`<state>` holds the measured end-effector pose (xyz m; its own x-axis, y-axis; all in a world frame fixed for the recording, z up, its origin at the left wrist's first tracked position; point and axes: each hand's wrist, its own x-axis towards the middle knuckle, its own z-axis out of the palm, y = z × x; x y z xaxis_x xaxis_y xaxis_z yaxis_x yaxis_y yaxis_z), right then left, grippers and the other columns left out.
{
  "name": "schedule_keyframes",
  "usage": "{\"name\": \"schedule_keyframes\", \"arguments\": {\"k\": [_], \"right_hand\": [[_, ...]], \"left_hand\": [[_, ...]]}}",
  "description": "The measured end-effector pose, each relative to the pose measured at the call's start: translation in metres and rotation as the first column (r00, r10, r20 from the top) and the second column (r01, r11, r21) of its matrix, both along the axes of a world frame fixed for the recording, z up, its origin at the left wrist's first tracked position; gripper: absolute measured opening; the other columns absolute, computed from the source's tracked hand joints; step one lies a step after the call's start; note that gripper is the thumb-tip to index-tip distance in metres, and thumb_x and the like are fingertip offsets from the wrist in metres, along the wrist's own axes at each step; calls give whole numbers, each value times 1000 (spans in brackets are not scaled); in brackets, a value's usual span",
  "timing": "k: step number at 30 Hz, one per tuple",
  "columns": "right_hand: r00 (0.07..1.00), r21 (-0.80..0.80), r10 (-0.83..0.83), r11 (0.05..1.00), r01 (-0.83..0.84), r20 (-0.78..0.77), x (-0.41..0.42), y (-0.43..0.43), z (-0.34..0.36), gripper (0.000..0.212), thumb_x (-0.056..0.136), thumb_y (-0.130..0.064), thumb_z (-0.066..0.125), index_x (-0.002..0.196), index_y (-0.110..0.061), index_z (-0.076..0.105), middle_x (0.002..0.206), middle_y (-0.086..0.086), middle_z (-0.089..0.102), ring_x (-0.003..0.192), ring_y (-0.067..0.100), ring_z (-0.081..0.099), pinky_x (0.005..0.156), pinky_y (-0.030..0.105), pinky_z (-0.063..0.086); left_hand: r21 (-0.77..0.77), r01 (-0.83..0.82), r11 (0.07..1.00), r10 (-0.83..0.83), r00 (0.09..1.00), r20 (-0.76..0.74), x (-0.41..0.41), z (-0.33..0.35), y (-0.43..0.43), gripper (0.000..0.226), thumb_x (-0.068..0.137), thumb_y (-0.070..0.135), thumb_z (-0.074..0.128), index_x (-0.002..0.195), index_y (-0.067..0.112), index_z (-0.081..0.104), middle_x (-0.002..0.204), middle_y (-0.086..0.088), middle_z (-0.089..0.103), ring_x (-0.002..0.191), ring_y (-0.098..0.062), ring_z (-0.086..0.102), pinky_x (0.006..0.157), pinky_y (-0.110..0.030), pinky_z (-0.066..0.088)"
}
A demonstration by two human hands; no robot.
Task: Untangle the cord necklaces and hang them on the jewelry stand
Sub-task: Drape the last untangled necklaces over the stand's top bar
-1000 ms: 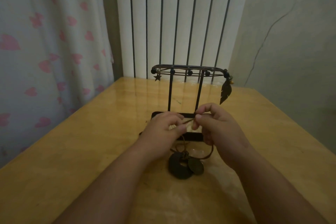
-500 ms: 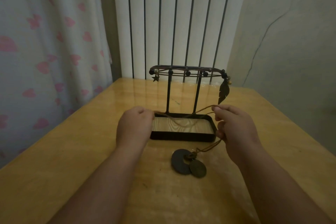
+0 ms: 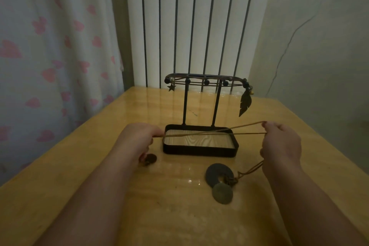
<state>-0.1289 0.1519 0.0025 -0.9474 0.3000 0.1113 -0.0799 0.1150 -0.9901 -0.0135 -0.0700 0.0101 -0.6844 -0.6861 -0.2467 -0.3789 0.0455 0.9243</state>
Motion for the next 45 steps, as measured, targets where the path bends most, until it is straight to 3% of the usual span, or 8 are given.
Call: {"name": "schedule_keyframes", "arguments": {"k": [4,7,11,16,22,31,36,45], "right_hand": [[983,86,150,983,-159,109,-2,-3,-7,20,97,-28,51,104,-18,67,90,5,61,79,22,55,71,41,51],[898,383,377,814,-438,226,4,-8,-13,20,95,-30,56,107,-18,67,100,4,64,86,15,56,77,35,52],[926,798,374,541,-265,55,19,-21,-11,54,82,-43,67,133,-34,50,135,-3,42,122,17,40,100,37,42],[689,641,718,484,-596,98,46,-53,-20,71,80,-51,69,141,-44,34,135,-19,48,122,4,42,101,32,42],[605,539,778,442,-717,167,49,-60,-25,34,91,-45,60,124,-41,56,108,-19,62,100,-2,56,86,20,46],[633,456,772,540,-707,67,56,-71,-24,29,89,-39,64,115,-42,50,115,-24,54,108,-3,50,82,16,42],[558,447,815,446,-775,155,56,-78,-13,10,93,-36,59,98,-34,68,95,-11,70,89,3,63,85,31,54],[635,314,770,588,-745,65,32,-50,10,36,98,-38,47,71,-25,67,72,4,59,83,26,61,79,27,47]], "left_hand": [[-34,30,999,-34,991,-129,4,-1,-2,16,86,10,57,70,10,57,62,-13,47,47,-24,39,45,-32,37],[-204,111,973,-144,977,-155,5,0,10,19,89,5,56,79,11,70,100,-20,64,90,-38,58,82,-50,51],[-365,229,902,-303,940,-159,3,-1,23,21,93,13,57,80,22,71,91,11,66,93,-6,57,70,-21,40],[-405,235,884,-358,896,-262,2,-5,31,20,92,16,60,80,26,72,88,7,70,88,-8,62,67,-23,42],[-222,222,949,-295,872,-391,0,-8,26,28,90,9,59,79,28,77,59,16,59,63,-10,50,65,-30,42],[-142,215,966,-258,815,-519,2,-8,26,31,90,3,56,80,24,76,62,5,59,60,-10,50,58,-25,42],[-162,195,967,-252,806,-536,5,-7,26,32,90,-1,56,80,23,75,58,12,59,57,0,53,55,-19,44],[-192,121,974,-189,899,-394,0,-12,12,13,95,16,59,88,14,71,56,6,56,54,-4,54,55,-18,45]]}}
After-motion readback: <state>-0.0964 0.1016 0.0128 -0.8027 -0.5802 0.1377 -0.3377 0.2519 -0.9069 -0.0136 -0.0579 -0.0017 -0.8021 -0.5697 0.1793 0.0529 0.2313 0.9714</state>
